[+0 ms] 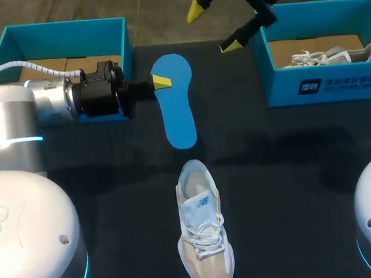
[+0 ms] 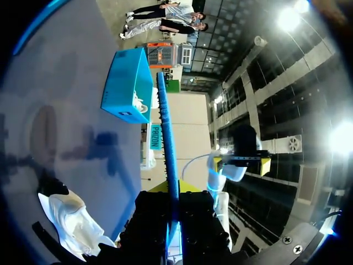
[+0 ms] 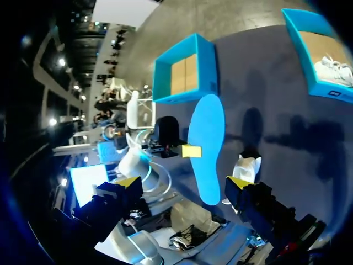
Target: Take the shoe out of the shoebox, open the shoe tongue, remove and reinsert the insole, then place the shoe into the shoebox
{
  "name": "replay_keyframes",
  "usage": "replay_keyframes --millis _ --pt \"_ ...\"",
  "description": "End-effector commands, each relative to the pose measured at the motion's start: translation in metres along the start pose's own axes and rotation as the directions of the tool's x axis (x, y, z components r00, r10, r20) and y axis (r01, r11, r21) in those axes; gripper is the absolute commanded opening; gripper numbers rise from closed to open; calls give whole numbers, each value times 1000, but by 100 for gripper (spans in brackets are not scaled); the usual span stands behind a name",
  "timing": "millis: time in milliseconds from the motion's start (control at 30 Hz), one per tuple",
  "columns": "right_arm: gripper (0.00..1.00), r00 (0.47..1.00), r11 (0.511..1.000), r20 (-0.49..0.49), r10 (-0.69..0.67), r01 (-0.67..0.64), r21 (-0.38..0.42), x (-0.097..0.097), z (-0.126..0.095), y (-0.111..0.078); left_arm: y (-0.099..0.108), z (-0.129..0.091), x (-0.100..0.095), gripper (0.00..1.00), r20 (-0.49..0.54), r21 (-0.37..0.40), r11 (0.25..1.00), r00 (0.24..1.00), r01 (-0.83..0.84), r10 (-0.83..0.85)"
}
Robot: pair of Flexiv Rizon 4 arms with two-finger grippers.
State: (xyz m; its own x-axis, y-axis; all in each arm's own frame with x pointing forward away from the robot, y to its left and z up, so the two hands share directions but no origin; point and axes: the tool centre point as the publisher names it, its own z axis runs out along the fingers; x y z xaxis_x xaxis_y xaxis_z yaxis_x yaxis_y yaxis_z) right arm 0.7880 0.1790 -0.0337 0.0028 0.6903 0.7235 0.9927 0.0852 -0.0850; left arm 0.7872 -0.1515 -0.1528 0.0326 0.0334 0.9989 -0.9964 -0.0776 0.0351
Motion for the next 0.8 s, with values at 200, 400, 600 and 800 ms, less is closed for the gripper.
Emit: replay_keyframes --millis 200,400,600,800 --pt "100 821 999 570 31 -15 -32 34 10 10 1 -1 0 0 2 0 1000 1000 1 -1" --pt "100 750 999 661 37 -3 -53 53 18 13 1 -1 0 0 2 0 1000 1000 1 -1" --pt "100 678 998 733 55 -16 -60 65 33 14 1 -1 0 0 2 0 1000 1000 1 -1" --pt "100 664 998 745 65 -26 -64 66 36 16 1 -1 0 0 2 0 1000 1000 1 -1"
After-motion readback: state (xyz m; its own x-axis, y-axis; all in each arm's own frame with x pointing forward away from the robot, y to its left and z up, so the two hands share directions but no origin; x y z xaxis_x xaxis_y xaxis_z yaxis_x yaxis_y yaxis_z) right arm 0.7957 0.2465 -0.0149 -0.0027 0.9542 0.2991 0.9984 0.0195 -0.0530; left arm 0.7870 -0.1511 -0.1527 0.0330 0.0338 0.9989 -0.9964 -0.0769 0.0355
